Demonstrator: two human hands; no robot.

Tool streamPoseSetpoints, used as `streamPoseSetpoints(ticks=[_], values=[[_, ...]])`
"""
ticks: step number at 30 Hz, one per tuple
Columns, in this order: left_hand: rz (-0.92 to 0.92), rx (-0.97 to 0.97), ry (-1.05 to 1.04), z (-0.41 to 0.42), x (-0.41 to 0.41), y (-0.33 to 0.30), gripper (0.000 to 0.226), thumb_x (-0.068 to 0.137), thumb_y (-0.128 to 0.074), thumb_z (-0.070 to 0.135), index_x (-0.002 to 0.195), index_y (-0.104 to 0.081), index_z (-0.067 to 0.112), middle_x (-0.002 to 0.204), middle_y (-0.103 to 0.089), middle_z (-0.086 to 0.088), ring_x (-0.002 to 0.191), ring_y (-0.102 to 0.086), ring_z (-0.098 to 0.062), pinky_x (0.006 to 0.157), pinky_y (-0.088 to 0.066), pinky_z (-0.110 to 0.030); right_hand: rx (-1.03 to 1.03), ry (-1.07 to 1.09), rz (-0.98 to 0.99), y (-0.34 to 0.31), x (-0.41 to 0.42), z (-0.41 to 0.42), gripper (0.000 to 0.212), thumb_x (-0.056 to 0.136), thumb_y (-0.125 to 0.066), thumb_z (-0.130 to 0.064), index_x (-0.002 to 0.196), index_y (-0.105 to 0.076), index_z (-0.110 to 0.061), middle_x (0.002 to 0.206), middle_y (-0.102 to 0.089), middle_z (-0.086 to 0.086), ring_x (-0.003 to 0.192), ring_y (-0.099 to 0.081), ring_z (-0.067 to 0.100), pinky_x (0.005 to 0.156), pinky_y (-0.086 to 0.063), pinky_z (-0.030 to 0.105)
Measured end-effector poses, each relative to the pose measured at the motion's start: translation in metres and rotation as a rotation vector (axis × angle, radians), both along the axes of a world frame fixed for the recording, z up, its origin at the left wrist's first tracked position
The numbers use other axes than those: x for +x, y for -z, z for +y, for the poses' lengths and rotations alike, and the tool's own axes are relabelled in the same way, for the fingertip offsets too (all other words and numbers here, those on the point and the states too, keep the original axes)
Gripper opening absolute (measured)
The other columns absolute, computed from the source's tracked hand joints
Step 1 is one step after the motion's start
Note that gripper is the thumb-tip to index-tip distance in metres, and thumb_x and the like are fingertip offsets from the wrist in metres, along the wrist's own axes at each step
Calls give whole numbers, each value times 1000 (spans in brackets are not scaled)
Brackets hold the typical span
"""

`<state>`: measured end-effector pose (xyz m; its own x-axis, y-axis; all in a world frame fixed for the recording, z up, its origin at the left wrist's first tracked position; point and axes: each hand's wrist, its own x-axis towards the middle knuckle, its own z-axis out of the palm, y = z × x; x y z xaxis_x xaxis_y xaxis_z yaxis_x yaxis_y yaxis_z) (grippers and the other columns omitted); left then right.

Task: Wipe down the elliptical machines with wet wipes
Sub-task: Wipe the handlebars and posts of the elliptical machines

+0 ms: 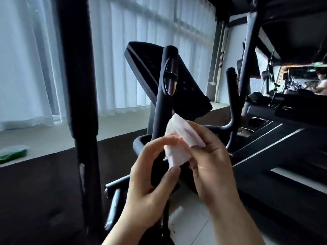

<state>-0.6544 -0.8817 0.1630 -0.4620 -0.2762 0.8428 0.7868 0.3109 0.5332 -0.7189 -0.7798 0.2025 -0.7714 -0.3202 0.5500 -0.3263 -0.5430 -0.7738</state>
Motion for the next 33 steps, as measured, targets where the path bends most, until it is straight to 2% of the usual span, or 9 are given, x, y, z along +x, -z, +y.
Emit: streamPoseSetpoints(ticks=[4, 7, 9, 11, 14, 19, 25, 30, 33], values=[[-39, 127, -252, -18, -10, -23, 38, 87, -52, 47, 123, -61, 38, 129, -61, 14, 126, -54, -11, 103, -41, -24, -84, 759, 700, -64, -38, -20, 29, 91, -54, 4, 114, -69, -6, 110, -72, 6, 95, -65, 12, 87, -51, 28], [-216, 103, -283, -35, -31, -31, 50, 83, -40, 72, 132, -39, 65, 143, -41, 34, 139, -37, -7, 116, -31, -40, -98, 1095, 1273, -123, -78, -37, 27, 97, -47, 2, 112, -69, 3, 116, -69, 17, 112, -62, 27, 100, -50, 39], [-326, 119, -235, -36, -45, -27, 51, 76, -31, 85, 127, -29, 77, 145, -35, 39, 144, -28, -3, 121, -20, -46, 171, 1082, 1466, -144, -98, -51, 26, 97, -50, -6, 113, -70, 0, 121, -67, 15, 119, -59, 30, 104, -46, 42], [-356, 156, -161, -35, -55, -17, 50, 73, -26, 89, 123, -30, 81, 143, -37, 41, 144, -26, -1, 122, -17, -44, 476, 915, 1497, -143, -108, -57, 36, 92, -43, -16, 116, -66, -3, 128, -64, 14, 124, -56, 32, 106, -44, 40], [-319, 164, -104, -36, -60, -12, 62, 69, -21, 95, 127, -31, 77, 145, -38, 37, 146, -26, -7, 122, -18, -46, 512, 711, 1482, -119, -103, -51, 30, 90, -42, -19, 109, -63, -10, 125, -65, 13, 123, -56, 28, 99, -40, 28], [-261, 232, -16, -31, -53, -17, 91, 56, -31, 102, 137, -30, 61, 129, -45, 48, 126, -36, 23, 93, -32, 2, 483, 478, 1584, -52, -80, -49, 20, 85, -49, -6, 92, -68, -4, 91, -74, 5, 104, -66, 21, 114, -32, 36], [-221, 325, 7, -37, -55, -12, 94, 46, -37, 105, 131, -43, 65, 150, -43, 17, 138, -37, 1, 118, -21, -36, 379, 327, 1484, -57, -71, -32, 26, 84, -46, -3, 95, -70, -1, 94, -72, 5, 100, -63, 18, 105, -42, 31], [-297, 276, -104, -32, -67, -4, 78, 56, -23, 104, 123, -45, 72, 143, -47, 22, 137, -40, -4, 118, -26, -48, 70, 747, 1548, -152, -85, -24, 27, 100, -43, -6, 105, -68, 4, 106, -69, 13, 113, -58, 19, 113, -35, 31], [-296, 224, -209, -31, -69, -5, 73, 64, -15, 100, 127, -40, 72, 138, -51, 30, 140, -38, -9, 118, -26, -49, 162, 1014, 1659, -168, -112, -42, 25, 99, -46, -5, 104, -69, 1, 109, -70, 13, 114, -59, 26, 112, -37, 39]])
